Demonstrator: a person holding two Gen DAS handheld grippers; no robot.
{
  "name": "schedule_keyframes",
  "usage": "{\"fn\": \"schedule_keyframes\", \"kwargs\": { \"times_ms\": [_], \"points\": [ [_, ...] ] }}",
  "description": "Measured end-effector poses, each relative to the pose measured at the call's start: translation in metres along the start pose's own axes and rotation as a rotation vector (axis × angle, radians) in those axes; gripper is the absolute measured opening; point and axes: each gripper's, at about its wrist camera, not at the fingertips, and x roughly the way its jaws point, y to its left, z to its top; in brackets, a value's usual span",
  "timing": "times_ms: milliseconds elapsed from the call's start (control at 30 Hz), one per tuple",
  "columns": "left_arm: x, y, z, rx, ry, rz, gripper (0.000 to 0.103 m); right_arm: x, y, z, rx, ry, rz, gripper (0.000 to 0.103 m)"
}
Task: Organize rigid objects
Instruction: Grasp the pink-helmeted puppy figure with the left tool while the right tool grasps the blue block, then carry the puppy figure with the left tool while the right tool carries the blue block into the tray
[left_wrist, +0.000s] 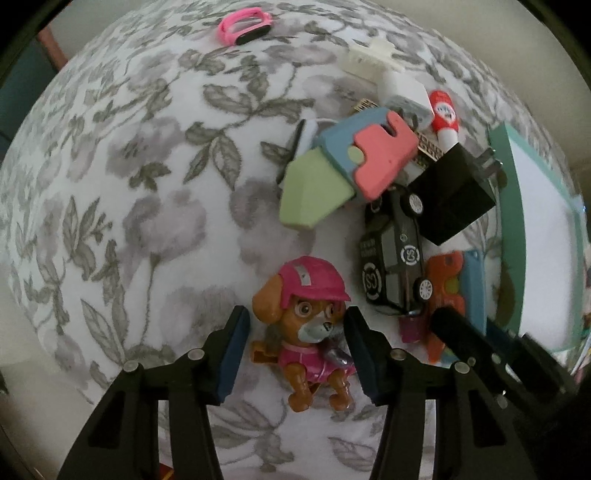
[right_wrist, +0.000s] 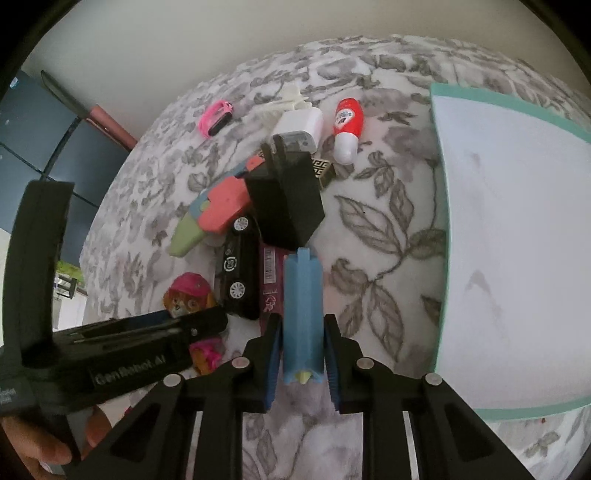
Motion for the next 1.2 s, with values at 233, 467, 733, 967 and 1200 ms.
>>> {"fn": "schedule_keyframes", "kwargs": {
  "times_ms": [233, 467, 733, 967, 1200],
  "points": [
    [0.004, -0.026, -0.004, 0.038, -0.011, 0.036, 0.053, 0.004, 0.001, 0.003, -0.004, -0.014, -0.002, 0.023],
    [0.004, -0.015, -0.003, 0.033, -0.011, 0.025, 0.052, 0.009, 0.001, 0.003, 0.015, -0.015, 0.012, 0.024],
    [-0.012, 0.008, -0.003, 0.000, -0.014, -0.024, 0.046, 0.009, -0.002, 0.003, 0.048, -0.016, 0.025, 0.024],
    [-0.024, 0.022, -0.002, -0.062, -0.058, -0.132, 0.045, -0.001, -0.007, 0.001, 0.074, -0.011, 0.025, 0.023],
    [-0.056, 0.028, -0.001, -0.058, -0.171, -0.125, 0.045, -0.028, -0.017, 0.008, 0.125, -0.071, 0.078, 0.023]
  ]
}}
